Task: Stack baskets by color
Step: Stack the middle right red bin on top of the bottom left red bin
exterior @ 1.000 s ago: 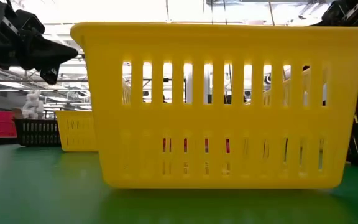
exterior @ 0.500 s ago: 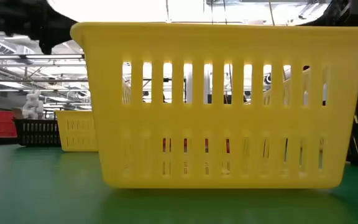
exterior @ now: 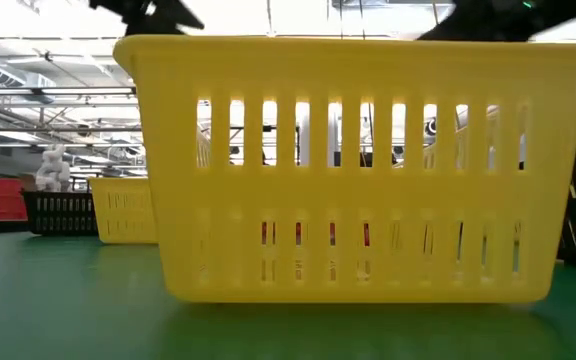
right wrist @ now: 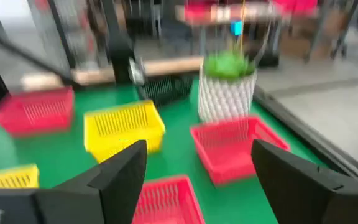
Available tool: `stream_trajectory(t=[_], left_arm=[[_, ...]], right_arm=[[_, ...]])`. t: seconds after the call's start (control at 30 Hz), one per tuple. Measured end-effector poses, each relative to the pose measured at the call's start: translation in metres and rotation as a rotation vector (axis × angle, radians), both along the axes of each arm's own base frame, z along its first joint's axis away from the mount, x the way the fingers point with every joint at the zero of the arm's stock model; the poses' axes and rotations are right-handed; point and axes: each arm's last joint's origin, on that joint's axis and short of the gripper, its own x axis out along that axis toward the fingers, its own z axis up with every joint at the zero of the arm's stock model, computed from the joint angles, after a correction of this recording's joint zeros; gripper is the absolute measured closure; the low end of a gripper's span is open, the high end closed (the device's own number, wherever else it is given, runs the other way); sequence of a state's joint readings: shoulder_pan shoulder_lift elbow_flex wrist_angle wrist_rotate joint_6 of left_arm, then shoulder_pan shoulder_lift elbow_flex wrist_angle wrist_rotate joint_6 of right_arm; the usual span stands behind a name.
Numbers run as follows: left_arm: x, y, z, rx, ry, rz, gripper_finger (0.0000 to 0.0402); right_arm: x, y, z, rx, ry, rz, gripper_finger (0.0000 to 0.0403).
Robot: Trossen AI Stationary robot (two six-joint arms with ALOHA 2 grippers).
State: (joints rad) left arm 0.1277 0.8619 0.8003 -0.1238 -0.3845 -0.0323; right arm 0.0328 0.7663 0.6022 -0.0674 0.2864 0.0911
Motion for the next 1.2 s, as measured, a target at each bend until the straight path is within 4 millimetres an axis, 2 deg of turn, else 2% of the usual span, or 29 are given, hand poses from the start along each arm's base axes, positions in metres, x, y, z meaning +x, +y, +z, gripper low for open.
stream_trajectory(t=[0.07,0.2,0.37,0.5,0.63,0.8,0.97,1.2], left_arm=[[0.002,0.001,0.005,0.019,-0.045,-0.059,0.0149],[0.000,0.006,0.006,0.025,-0.068,-0.086,0.0148],[-0.001,0.010,-0.001,-0.002,-0.001,-0.125,0.0148],[-0.004,0.009,-0.011,0.006,0.052,-0.139,0.0148],[-0.010,0.008,-0.015,0.035,0.001,-0.143,0.0148],[-0.015,0.007,-0.024,0.067,-0.068,-0.142,0.0149],[-0.021,0.007,-0.021,0.063,-0.094,-0.134,0.0149],[-0.021,0.006,-0.023,0.042,-0.083,-0.134,0.0149]], right_arm=[[0.017,0.000,0.010,-0.015,0.113,0.000,0.0116],[0.053,-0.007,0.016,-0.030,0.353,-0.023,0.0118],[0.097,-0.022,-0.006,-0.017,0.661,-0.008,0.0119],[0.120,-0.035,-0.031,0.030,0.806,0.049,0.0119],[0.131,-0.049,-0.047,0.060,0.843,0.076,0.0119],[0.135,-0.061,-0.061,0.118,0.876,0.121,0.0119],[0.136,-0.063,-0.072,0.129,0.922,0.146,0.0120],[0.138,-0.063,-0.073,0.127,0.919,0.146,0.0136]])
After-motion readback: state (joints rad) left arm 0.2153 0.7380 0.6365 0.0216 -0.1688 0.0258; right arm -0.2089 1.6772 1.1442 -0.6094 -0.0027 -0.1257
